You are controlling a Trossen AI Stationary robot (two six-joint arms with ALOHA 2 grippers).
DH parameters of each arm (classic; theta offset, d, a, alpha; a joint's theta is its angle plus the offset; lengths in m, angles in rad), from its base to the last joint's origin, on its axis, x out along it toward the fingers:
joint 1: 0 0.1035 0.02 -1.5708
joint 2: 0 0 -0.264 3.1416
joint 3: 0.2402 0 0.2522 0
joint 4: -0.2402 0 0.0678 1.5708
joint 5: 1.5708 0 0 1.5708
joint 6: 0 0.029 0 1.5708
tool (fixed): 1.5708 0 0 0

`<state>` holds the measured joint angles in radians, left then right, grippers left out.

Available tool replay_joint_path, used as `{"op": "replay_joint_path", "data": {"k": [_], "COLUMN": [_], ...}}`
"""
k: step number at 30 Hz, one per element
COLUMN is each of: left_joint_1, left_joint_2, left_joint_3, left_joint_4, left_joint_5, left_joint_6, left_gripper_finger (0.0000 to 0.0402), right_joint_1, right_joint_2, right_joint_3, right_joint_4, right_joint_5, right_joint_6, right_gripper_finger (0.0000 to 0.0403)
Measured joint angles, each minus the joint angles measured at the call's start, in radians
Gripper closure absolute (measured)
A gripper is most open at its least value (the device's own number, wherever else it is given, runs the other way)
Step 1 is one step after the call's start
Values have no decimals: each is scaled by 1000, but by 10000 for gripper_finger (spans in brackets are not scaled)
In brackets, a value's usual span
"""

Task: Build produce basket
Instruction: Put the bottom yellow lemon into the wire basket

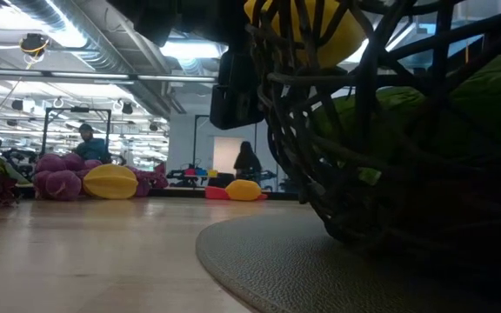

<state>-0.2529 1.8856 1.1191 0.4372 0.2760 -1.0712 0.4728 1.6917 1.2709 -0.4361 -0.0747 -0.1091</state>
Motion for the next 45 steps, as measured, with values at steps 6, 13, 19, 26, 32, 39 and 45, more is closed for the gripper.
{"op": "replay_joint_path", "data": {"k": [6, 13, 19, 26, 32, 39, 45], "left_joint_1": [2, 6, 6, 13, 13, 13, 11], "left_joint_2": [0, -1, -1, -1, -1, -1, -1], "left_joint_3": [0, 3, 37, 45, 45, 45, 45], "left_joint_4": [5, 5, 0, -2, -4, -7, -19], "left_joint_5": [-1, -12, -2, 5, 29, 29, 29], "left_joint_6": [-22, -45, -45, -45, -43, -15, -15], "left_gripper_finger": [205, 205, 205, 205, 205, 205, 205], "right_joint_1": [1, 6, 7, 7, 7, 6, 6], "right_joint_2": [-12, -47, -87, -121, -124, -124, -124], "right_joint_3": [-1, -4, -4, -4, -4, -4, -4], "right_joint_4": [-28, -118, -148, -203, -198, -196, -195], "right_joint_5": [-13, 58, 73, 77, -36, -42, -42], "right_joint_6": [23, 103, 160, 210, 178, 185, 183], "right_gripper_finger": [226, 226, 226, 226, 226, 226, 226]}}
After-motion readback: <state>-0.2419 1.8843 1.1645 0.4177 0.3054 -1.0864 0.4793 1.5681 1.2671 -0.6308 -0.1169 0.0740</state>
